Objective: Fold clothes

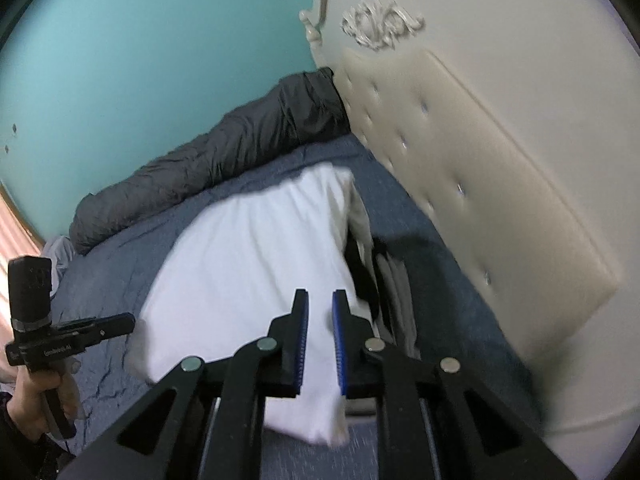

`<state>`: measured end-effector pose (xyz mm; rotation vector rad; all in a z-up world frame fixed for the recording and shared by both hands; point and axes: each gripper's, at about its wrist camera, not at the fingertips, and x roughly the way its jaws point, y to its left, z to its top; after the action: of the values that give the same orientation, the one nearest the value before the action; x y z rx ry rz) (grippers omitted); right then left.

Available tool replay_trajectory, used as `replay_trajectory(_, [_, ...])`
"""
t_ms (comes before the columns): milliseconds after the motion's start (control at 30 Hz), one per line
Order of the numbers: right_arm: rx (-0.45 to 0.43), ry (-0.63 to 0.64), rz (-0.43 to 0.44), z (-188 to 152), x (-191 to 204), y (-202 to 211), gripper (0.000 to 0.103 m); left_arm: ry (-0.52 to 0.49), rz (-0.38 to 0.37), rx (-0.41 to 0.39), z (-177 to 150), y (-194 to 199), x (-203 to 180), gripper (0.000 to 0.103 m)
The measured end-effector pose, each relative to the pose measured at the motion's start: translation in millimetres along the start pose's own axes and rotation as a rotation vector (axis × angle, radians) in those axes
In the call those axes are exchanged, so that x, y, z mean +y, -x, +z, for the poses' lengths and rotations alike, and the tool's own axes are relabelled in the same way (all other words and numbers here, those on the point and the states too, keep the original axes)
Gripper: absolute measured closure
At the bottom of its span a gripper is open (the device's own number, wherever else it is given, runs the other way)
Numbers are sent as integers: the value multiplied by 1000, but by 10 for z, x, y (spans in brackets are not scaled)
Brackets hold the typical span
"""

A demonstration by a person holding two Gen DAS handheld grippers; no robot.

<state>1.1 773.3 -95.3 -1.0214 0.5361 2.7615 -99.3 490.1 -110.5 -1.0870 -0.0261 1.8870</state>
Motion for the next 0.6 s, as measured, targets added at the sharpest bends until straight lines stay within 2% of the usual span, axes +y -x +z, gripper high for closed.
replay_trajectory(67, [-6,3,16,179,29,-31,92,0,7,0,113,-44,33,91])
replay_trajectory(133, [24,-9,34,375,21,-158,92,-1,16,2,208,-104,79,91])
replay_trajectory(200, [37,-40,21,559,-39,-277,89,8,11,10,288,-180,148,91])
replay_trajectory(233, [43,-61,18,648,-76,-339,86,19,9,13,319,-221,192,90])
replay_trajectory(300, [63,-113,15,806,-186,-502,70,32,9,16,360,-285,260,88])
replay_trajectory(433, [116,-112,-13,1018,-263,-805,70,27,-12,23,396,-417,299,87])
replay_trajectory(600, [161,-89,-23,1111,-247,-1067,70,1,-8,18,352,-501,333,87])
